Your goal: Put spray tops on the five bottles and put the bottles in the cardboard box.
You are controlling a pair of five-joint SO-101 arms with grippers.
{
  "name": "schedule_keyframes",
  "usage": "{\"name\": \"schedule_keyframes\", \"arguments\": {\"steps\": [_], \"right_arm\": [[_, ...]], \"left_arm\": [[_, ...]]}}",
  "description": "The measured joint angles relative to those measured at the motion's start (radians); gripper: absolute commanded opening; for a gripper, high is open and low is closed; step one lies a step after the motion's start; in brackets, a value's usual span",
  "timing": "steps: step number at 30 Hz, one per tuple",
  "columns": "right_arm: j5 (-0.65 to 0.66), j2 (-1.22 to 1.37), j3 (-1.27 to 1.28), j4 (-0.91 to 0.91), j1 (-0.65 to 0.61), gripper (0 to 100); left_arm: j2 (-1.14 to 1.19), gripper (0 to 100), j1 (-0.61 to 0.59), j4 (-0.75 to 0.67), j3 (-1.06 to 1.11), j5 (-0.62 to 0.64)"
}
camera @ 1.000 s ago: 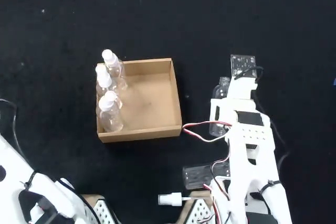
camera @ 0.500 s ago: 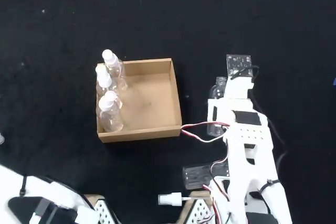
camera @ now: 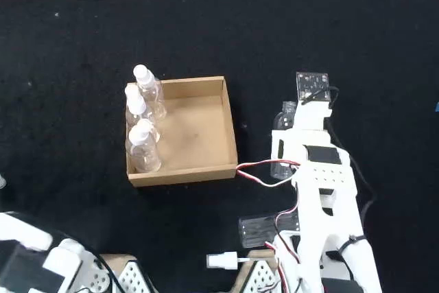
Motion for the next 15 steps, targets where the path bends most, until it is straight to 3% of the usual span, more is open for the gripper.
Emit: {"name": "schedule_keyframes", "arguments": {"steps": [6,11,15], "right_arm": [[0.000,0.000,0.000,0.000,0.000,1.0],[0.000,0.000,0.000,0.000,0.000,1.0],[0.000,0.000,0.000,0.000,0.000,1.0]], "left_arm": [[0.002,25,0.158,0.238,0.000,0.000],[0.002,25,0.318,0.296,0.000,0.023],[-0.020,25,0.321,0.402,-0.002,0.044]]}}
